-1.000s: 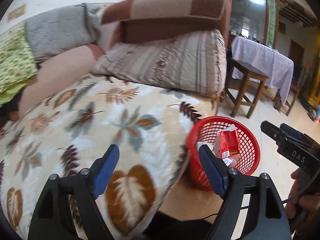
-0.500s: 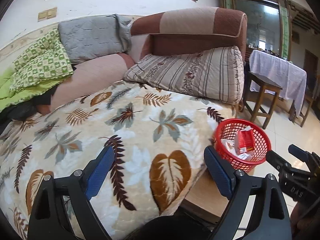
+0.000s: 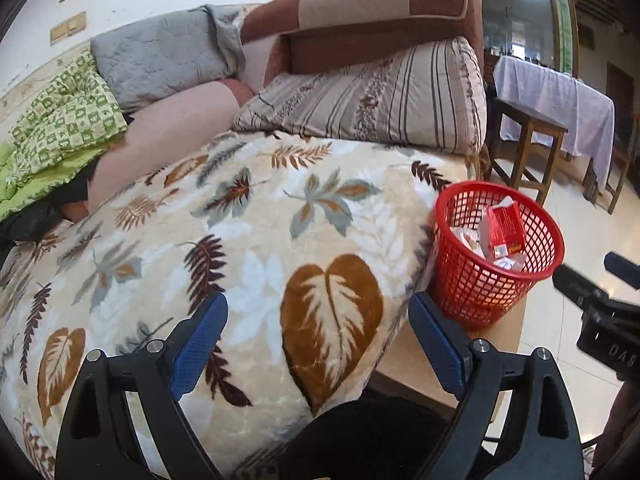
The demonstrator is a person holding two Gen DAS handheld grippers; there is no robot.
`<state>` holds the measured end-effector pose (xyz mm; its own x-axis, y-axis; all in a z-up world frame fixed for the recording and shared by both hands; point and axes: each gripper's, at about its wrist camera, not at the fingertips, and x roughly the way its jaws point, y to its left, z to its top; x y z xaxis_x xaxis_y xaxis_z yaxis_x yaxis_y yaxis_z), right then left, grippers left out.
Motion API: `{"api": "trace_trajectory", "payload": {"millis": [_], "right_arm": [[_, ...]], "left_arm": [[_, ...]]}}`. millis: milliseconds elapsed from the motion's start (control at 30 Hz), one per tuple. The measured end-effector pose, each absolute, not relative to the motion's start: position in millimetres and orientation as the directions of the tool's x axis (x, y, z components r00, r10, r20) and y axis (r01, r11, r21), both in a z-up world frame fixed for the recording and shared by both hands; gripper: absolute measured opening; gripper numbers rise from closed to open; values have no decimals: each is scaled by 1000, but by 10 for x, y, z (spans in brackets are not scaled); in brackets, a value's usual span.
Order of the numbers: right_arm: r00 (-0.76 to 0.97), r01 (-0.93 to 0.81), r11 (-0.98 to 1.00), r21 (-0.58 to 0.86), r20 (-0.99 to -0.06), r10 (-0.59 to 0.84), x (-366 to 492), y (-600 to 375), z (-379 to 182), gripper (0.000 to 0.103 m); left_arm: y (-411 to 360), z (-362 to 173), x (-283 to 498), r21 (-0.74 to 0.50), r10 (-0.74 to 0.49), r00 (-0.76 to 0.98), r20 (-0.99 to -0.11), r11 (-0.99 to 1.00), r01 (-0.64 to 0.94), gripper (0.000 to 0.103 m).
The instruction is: Collect trash
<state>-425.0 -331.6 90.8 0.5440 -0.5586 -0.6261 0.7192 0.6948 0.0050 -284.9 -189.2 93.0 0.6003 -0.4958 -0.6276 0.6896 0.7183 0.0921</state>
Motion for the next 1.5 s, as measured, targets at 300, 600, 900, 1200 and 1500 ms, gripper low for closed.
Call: {"api": "trace_trajectory", "payload": {"millis": [300, 600, 900, 1200, 1500], "right_arm": [[543, 705, 709, -22, -625, -561, -4180, -3230, 925, 94], [543, 711, 703, -34, -608, -579, -4199, -3169, 995, 94], [546, 707, 706, -42, -602, -583, -4202, -3131, 1022, 94], [545, 707, 706, -42, -603, -582, -4200, -3123, 1019, 94], [544, 707, 706, -40, -608, -579, -4193, -3127, 1027, 94]], "left_arm": [[-1835, 899, -2796, 69, -497, 589, -637, 724, 686, 91], [-1792, 925, -2786, 48, -505, 585, -635, 730, 682, 91], [-1783, 943, -2793, 34, -514, 577, -635, 727, 685, 92], [-1798, 962, -2819, 43, -507, 582, -636, 730, 682, 92], [-1797, 953, -2812, 25, -511, 574, -640, 732, 681, 92]]}}
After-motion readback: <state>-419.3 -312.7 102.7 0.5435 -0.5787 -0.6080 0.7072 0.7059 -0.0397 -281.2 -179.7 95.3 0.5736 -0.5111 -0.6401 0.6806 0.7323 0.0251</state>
